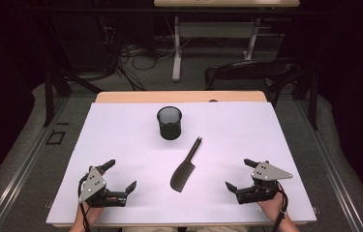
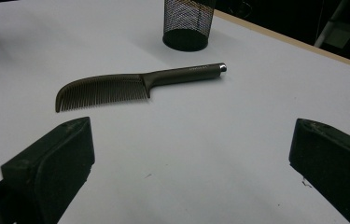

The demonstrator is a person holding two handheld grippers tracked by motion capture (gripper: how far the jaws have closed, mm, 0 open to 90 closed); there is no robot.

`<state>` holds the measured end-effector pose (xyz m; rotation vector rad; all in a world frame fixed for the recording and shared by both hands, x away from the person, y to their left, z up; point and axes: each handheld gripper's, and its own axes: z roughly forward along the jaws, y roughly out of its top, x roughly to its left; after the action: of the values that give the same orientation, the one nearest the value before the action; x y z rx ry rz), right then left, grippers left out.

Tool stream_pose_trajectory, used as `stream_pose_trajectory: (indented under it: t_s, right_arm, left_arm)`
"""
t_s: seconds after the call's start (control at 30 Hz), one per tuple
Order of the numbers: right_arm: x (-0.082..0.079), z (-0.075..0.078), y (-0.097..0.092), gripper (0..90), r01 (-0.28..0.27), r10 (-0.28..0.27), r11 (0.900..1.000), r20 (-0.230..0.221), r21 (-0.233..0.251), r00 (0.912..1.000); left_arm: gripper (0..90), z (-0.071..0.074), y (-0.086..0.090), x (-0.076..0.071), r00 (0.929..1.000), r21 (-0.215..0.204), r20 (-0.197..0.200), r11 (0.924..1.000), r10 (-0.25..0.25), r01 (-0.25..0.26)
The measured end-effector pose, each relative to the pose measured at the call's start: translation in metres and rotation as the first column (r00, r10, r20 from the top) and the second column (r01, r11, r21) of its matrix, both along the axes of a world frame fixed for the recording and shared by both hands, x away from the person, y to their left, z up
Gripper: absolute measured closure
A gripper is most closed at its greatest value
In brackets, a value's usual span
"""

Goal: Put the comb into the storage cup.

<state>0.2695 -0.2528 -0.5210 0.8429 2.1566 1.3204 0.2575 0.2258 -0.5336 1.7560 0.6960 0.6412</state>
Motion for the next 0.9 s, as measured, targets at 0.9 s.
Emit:
stream_pose_trajectory:
  t_s: [0.9]
  right_arm:
    - [0.054, 0.006, 0.025, 0.0, -0.004, 0.003, 0.9998, -0.079, -0.020, 0.9969]
  left_arm:
    - [0.1, 0.002, 0.000, 0.000, 0.9999, -0.012, 0.013, 0.9999, -0.009, 0.009]
